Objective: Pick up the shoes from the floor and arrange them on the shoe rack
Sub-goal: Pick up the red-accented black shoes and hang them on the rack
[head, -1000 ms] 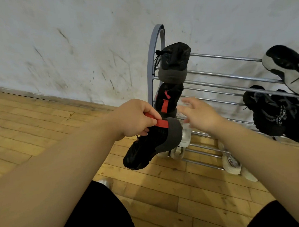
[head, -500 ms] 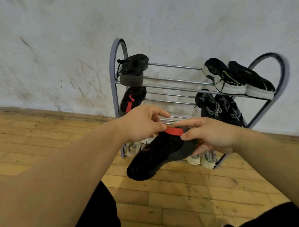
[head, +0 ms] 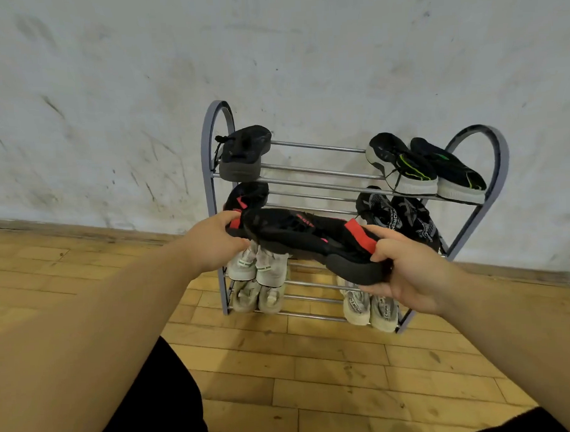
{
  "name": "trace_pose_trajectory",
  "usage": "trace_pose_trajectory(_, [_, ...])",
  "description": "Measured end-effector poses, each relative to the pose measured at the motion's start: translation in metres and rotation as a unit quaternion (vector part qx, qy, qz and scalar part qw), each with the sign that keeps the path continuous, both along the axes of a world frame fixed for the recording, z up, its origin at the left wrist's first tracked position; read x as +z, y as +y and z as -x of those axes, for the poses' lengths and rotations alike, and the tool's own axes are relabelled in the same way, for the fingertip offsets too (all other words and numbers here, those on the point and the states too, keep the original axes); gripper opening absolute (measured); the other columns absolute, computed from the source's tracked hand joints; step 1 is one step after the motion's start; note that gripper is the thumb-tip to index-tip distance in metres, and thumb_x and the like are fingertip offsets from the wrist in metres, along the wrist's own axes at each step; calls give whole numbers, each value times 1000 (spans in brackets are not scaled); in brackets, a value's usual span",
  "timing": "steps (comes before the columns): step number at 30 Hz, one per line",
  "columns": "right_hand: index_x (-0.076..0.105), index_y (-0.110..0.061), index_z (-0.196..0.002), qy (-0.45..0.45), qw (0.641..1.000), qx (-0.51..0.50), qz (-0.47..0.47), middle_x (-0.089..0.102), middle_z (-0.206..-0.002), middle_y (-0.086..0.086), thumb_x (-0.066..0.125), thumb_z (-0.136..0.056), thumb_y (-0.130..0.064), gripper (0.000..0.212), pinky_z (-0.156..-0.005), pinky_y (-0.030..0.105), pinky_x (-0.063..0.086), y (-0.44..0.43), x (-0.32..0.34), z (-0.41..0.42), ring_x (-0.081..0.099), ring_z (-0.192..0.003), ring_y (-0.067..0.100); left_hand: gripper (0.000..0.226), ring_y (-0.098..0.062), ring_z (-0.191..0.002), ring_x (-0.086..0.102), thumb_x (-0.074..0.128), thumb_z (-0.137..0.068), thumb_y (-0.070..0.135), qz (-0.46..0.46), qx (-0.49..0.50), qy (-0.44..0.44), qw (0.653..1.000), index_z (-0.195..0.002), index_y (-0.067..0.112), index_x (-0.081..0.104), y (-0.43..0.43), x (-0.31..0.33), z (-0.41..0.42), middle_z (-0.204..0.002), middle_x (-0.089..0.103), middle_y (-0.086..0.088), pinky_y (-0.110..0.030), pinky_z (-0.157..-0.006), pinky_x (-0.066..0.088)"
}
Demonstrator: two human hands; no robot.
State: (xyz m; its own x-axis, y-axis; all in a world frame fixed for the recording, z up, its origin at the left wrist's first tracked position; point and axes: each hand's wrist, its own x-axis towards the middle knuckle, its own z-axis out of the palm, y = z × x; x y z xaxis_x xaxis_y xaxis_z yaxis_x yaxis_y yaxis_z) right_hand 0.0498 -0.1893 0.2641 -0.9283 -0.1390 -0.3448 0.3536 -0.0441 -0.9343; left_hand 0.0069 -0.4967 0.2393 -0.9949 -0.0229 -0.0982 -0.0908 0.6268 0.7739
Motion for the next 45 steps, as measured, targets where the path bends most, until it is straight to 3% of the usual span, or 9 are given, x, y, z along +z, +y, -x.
trace_pose_trajectory(5, [63,-32,-124,13,995,-86,48,67,-131,11,41,-88,9,59,-92,57,58,-39,-28,19,71,-111,34,77,-34,-118,61,68,-95,31,24,-5,-22,999,-160,30,27,-5,-13,18,-144,57,-11,-32,-85,48])
trace_pose_trajectory(11, [32,-36,-156,18,982,-174,71,47,-142,1,44,-96,6,74,-94,51,56,-78,-55,61,59,-120,33,79,-14,-76,59,65,-98,35,56,-23,-42,997,-162,33,19,-10,-26,48,-157,45,-7,-24,-61,47])
trace_pose_trajectory(18, [38,-43,-134,33,972,-221,75,56,-112,-3,45,-100,0,56,-82,42,58,-121,-76,123,64,-103,24,79,-33,-128,55,62,-98,42,120,-44,-47,991,-162,35,16,-16,-45,85,-158,42,-11,-33,-98,47])
trace_pose_trajectory(20, [34,-50,-135,39,976,-211,27,56,-115,0,50,-98,-8,57,-85,44,58,-132,-85,137,63,-99,23,76,-34,-117,60,61,-97,44,142,-39,-42,988,-161,36,20,-20,-51,94,-152,47,-14,-36,-93,52])
trace_pose_trajectory(24, [10,-45,-158,63,955,-89,-276,29,-149,11,58,-97,-32,79,-94,37,49,-140,-107,145,54,-97,25,71,-31,-109,62,61,-98,37,167,-46,-36,984,-160,35,26,-30,-62,106,-152,48,-11,-30,-82,49])
trace_pose_trajectory(28, [-8,-49,-158,109,912,47,-392,29,-146,11,60,-96,-36,93,-75,30,49,-132,-122,139,57,-89,20,68,-23,-104,58,60,-100,32,161,-46,-40,985,-159,36,28,-39,-68,112,-152,49,-7,-25,-82,43])
trace_pose_trajectory(36, [14,-41,-160,204,864,60,-456,55,-131,1,62,-93,-54,84,-89,39,56,-125,-129,148,62,-110,25,67,-27,-116,60,60,-100,34,166,-47,-32,984,-159,37,27,-41,-72,117,-151,50,-5,-26,-86,44])
trace_pose_trajectory(39, [20,-36,-160,225,854,72,-464,62,-113,-5,63,-93,-54,82,-74,30,50,-124,-126,152,62,-98,19,68,-26,-119,59,60,-100,35,161,-42,-32,985,-159,38,27,-42,-74,116,-152,50,-3,-26,-88,44])
trace_pose_trajectory(45, [17,-29,-161,227,856,64,-461,68,-124,0,66,-92,-52,87,-81,32,53,-125,-126,152,65,-106,22,68,-26,-116,60,59,-100,34,159,-40,-34,986,-160,37,26,-40,-72,114,-153,49,-3,-27,-86,47])
